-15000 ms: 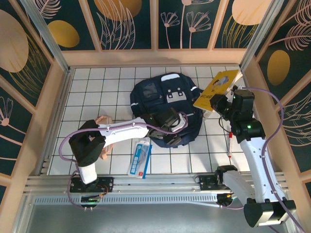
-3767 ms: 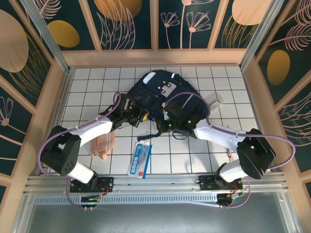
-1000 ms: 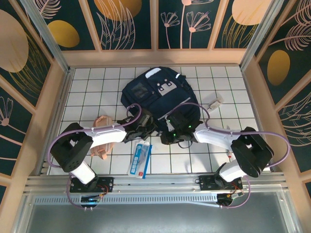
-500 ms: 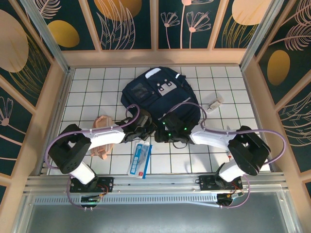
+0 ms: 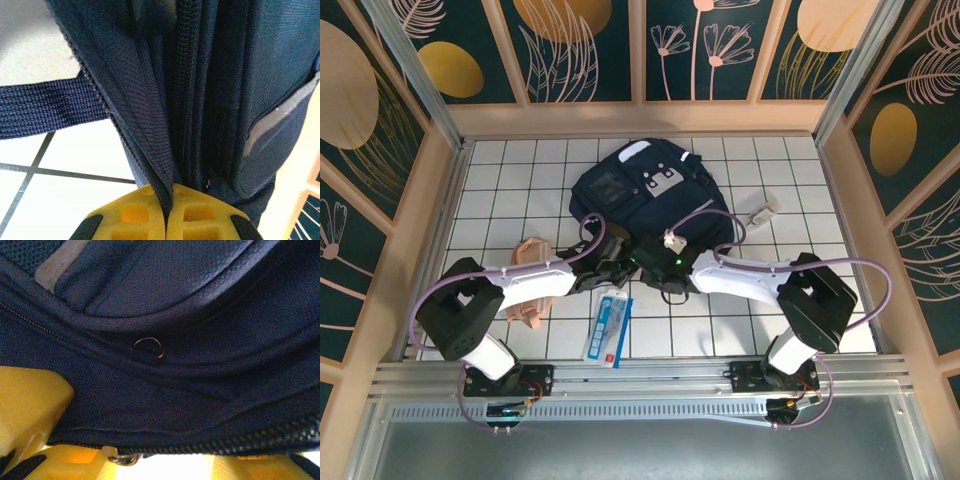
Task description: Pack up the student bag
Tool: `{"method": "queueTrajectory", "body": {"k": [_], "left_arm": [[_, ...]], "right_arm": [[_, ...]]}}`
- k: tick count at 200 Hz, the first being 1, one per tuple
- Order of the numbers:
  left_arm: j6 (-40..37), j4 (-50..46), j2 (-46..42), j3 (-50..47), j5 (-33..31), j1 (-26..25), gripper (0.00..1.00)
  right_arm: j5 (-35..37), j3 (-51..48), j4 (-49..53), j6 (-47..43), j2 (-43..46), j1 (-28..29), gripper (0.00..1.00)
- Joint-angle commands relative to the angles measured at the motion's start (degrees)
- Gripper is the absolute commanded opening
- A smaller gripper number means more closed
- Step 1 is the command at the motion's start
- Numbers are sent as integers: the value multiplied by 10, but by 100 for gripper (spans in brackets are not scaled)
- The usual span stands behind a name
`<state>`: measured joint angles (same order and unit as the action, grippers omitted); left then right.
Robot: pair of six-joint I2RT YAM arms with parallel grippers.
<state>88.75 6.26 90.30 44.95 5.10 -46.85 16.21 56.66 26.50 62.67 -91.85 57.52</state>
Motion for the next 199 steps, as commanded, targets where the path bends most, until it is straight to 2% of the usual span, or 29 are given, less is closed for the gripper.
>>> {"method": "queueTrajectory", "body": {"k": [1, 22, 75, 117, 154, 199], "left_arm": [[10, 16, -34, -12, 39, -18, 0], [11, 16, -40, -19, 33, -18, 0], [10, 18, -36, -23, 38, -18, 0], [9, 19, -34, -23, 37, -18, 0], [12, 19, -34, -25, 38, -18, 0], [12, 18, -31, -28, 39, -18, 0]], "right_arm": [[79, 38, 49, 46, 0, -5, 36], [73, 47, 84, 46, 10, -6, 30], [14, 50, 77, -82, 2, -49, 39], [19, 74, 89, -142, 2, -65, 32], [-8, 83, 68, -181, -4, -65, 28], [-74, 83, 36, -242, -19, -65, 31]]}}
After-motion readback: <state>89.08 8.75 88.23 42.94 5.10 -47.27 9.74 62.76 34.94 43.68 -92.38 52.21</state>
